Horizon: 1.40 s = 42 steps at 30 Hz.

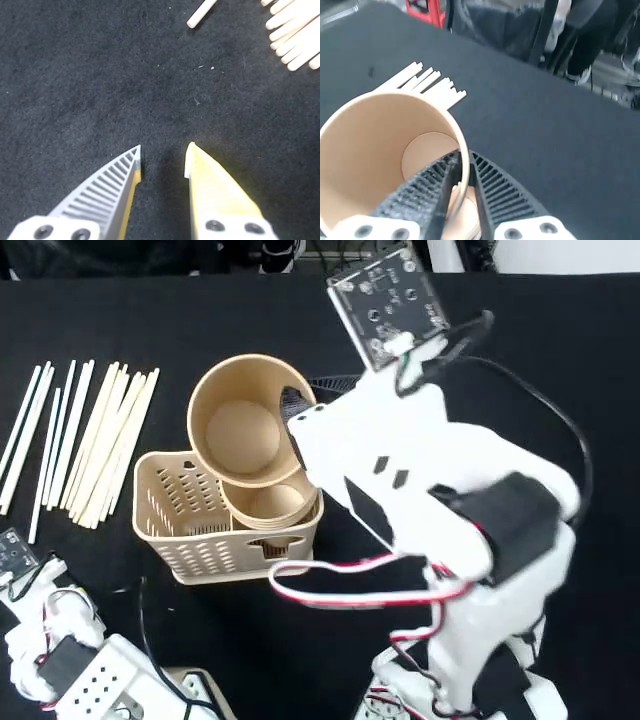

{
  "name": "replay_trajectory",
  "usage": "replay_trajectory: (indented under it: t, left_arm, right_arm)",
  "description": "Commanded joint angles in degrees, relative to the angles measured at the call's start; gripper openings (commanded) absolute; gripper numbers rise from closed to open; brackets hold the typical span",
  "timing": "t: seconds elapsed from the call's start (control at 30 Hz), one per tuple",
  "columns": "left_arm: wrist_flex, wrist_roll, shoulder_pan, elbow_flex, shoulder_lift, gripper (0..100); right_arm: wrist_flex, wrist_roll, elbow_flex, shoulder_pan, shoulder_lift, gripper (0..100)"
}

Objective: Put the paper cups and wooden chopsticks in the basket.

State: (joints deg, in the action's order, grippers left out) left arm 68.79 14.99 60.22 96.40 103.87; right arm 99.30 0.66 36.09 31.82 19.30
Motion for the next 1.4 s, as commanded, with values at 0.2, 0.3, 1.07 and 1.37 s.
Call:
replay_trajectory:
  t: [0.2, 0.3, 1.07, 1.37]
  left_arm:
    - [-0.3, 0.4, -0.2, 1.0, 0.4, 15]
    - [-0.3, 0.4, -0.2, 1.0, 0.4, 15]
    - [-0.3, 0.4, -0.2, 1.0, 0.4, 15]
    - [-0.3, 0.4, -0.2, 1.0, 0.4, 15]
  right_arm:
    - [1.5, 2.4, -10.2, -4.1, -0.4, 1.1]
    - [1.4, 2.5, -12.7, -4.2, -0.6, 1.1]
    - [1.8, 4.5, -13.2, -3.9, 4.0, 1.2]
    - [1.8, 5.2, -17.6, -4.0, 9.0, 1.2]
